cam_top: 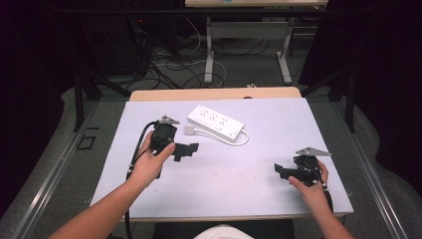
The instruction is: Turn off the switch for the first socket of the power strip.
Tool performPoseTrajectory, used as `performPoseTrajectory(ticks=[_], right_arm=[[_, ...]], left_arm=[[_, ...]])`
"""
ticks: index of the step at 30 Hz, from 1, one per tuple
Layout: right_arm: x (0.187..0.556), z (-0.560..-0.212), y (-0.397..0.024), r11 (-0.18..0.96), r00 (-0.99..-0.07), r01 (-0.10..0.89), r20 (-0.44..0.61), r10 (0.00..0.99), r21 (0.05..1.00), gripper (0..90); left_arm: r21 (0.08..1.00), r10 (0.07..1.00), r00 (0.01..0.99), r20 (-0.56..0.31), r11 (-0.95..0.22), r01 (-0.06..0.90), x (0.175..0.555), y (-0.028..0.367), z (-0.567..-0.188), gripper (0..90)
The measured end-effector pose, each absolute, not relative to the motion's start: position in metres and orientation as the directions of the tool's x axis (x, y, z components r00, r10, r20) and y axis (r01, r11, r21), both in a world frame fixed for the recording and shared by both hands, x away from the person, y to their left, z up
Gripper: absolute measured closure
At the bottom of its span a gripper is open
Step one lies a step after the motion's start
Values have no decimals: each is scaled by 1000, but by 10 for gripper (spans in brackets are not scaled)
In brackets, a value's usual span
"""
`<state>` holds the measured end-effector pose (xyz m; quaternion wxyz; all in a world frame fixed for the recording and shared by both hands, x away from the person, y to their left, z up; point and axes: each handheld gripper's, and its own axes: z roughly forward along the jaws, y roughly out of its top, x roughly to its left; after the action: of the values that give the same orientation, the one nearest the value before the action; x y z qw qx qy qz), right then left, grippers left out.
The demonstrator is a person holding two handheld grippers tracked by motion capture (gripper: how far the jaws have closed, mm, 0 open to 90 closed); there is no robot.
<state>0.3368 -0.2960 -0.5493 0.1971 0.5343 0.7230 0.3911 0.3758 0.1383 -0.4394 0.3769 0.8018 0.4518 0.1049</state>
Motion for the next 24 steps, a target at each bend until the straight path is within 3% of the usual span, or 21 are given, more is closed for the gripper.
performPoseTrajectory(ticks=[24], right_arm=[[336, -548, -296, 112, -345, 617, 140, 928, 779, 141]], left_arm=[[710, 879, 377, -293, -64, 702, 357, 213, -462, 50]])
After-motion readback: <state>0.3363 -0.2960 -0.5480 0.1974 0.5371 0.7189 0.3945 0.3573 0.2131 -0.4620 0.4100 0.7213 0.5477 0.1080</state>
